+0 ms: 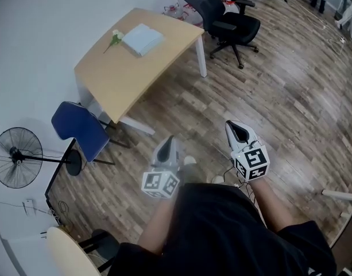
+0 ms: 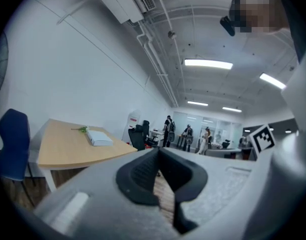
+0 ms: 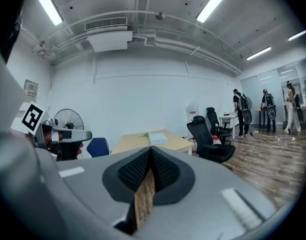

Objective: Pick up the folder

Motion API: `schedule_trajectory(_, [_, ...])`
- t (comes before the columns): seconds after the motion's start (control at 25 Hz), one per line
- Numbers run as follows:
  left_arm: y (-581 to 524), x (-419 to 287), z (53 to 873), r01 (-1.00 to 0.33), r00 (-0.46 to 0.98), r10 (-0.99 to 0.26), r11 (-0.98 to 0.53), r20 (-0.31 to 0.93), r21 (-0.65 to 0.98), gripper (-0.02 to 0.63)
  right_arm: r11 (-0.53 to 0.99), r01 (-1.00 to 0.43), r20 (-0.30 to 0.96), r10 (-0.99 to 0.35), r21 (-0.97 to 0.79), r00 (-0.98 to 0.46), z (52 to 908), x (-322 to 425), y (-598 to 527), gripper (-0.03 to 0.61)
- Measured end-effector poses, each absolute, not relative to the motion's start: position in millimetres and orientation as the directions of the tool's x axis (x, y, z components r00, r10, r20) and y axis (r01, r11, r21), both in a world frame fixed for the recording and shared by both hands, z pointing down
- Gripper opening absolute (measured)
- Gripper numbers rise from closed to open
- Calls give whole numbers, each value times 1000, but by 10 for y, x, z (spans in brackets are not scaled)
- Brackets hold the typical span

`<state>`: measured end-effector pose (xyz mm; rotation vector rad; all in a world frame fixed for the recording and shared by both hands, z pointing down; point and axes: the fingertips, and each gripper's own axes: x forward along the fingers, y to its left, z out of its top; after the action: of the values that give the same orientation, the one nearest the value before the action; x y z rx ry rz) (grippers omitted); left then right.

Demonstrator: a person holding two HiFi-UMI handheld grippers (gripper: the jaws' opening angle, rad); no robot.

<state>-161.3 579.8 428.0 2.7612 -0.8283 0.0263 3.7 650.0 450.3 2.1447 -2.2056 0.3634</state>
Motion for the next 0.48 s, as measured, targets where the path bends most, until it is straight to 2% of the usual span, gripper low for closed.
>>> schedule_trajectory(0.48, [4976, -1225, 4506, -516, 855, -507, -813, 107, 269, 3, -39, -990, 289, -957, -135, -2, 4930, 336, 5845, 2])
